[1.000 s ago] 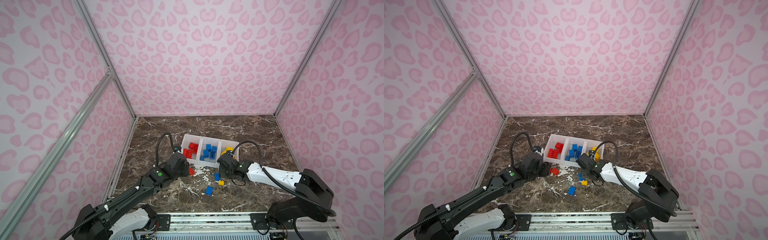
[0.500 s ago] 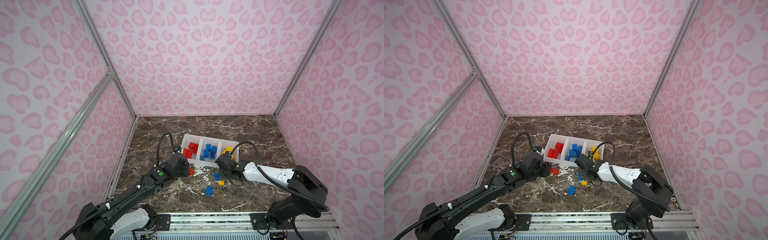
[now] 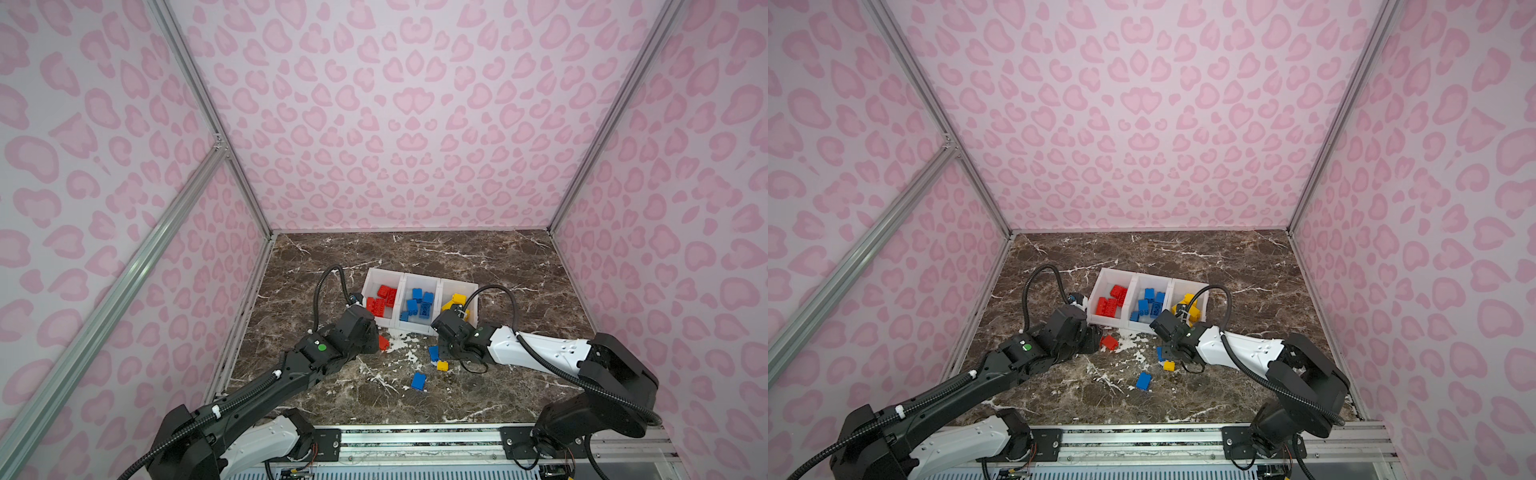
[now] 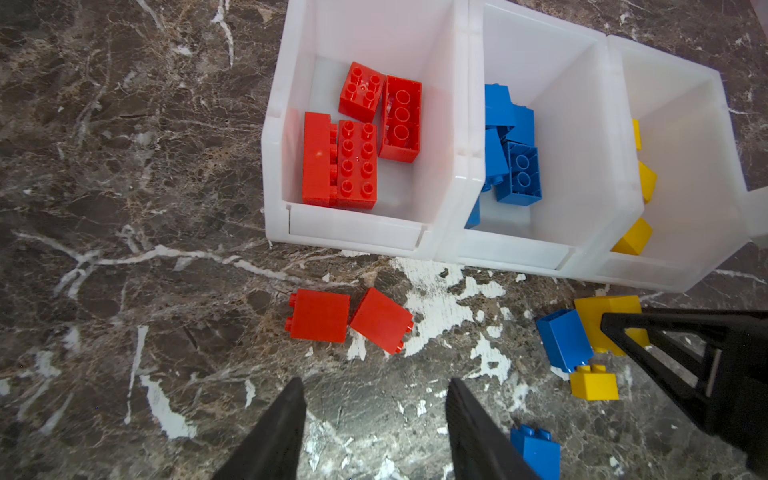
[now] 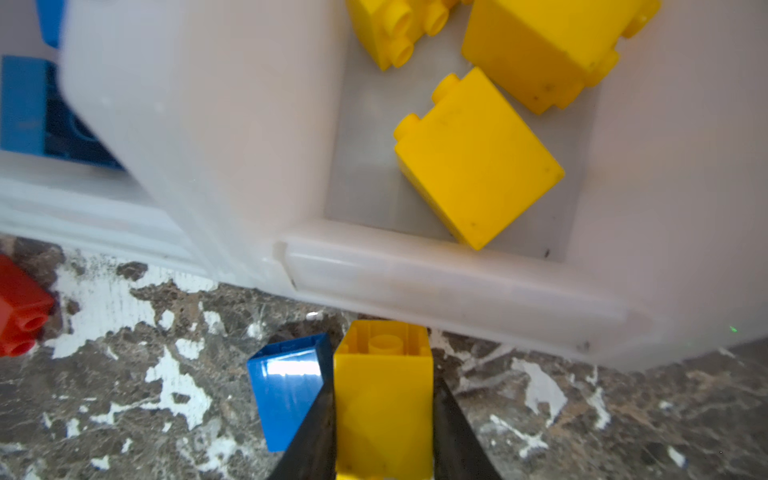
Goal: Sort the legos into containers by color
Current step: 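Carry the yellow brick into the yellow compartment and open the right gripper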
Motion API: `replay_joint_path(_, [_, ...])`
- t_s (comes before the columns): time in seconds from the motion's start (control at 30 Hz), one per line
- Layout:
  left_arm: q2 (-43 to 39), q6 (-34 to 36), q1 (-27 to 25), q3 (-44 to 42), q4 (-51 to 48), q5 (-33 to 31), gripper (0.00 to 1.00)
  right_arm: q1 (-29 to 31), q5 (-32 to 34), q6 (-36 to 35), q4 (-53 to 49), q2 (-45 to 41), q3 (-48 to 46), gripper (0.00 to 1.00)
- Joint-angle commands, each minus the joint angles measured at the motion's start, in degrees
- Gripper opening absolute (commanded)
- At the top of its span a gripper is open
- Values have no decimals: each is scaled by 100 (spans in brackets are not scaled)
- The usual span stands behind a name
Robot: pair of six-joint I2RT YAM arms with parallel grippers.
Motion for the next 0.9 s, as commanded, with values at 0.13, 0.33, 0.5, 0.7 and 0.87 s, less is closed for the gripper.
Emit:
replay_joint_path(0.13, [-8, -59, 3, -25, 5, -41, 57, 181, 147, 143, -277, -263, -15, 31])
replay_joint_path(0.33, [-32, -42, 5, -5, 24, -77, 57, 156, 492, 43, -868, -684, 342, 31])
replay_joint_path(0.5, [13, -26, 3, 22, 29, -46, 57, -351, 453, -575, -1098, -773, 820, 31])
replay_joint_path(0.7, [-34, -82, 3, -2, 28, 8, 57, -1098, 111, -1219, -1045, -459, 1295, 31])
replay_joint_path(0.87, [-87, -190, 3, -95, 43, 102, 57, -1550, -24, -1607, -1055, -33, 1708, 31])
